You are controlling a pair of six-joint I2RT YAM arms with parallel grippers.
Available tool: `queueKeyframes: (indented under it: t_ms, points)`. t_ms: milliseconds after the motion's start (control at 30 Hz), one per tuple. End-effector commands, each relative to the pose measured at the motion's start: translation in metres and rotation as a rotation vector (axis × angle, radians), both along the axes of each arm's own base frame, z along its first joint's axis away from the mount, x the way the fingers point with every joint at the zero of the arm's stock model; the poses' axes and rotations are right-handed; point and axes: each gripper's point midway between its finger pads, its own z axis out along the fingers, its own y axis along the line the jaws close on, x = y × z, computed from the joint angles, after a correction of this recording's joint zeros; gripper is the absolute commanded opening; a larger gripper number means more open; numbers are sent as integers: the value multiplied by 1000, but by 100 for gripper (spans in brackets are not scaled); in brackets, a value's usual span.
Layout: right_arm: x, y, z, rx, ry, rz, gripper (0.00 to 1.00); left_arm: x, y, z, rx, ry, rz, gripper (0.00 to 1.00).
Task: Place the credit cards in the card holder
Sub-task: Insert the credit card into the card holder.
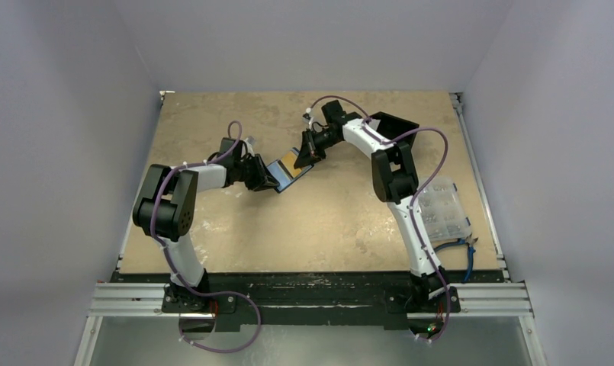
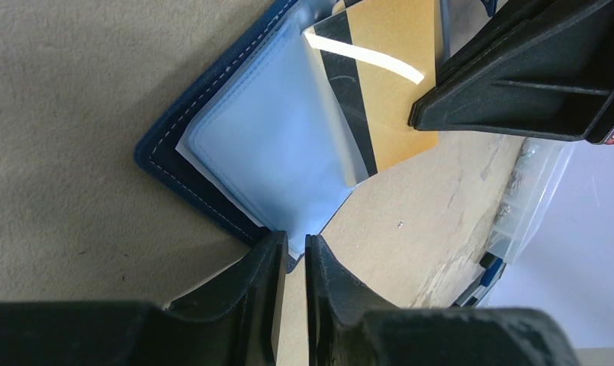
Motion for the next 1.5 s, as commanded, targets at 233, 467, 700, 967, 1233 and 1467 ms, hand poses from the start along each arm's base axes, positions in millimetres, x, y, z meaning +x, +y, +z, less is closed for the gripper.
queueKeyframes:
  t_ms: [233,467,700,967,1233,1467]
  points:
    - [3,-25,-15,-78,9,-51,0,-17,16,-30,86,85,28,20]
    - [-6,-25,-28,-112,30,-21,0,-15,14,-31,76,82,29,20]
    - [-17,-6,-33,-104,20,35,0,-14,13,-28,69,80,24,20]
    - [-11,9,-12,-15,-84,102,4,-15,13,-28,67,79,25,20]
    - [1,3,-3,-87,-237,120,26,-14,12,-22,61,68,18,20]
    - [15,12,20,-146,-451,55,38,-13,12,-1,60,34,2,20]
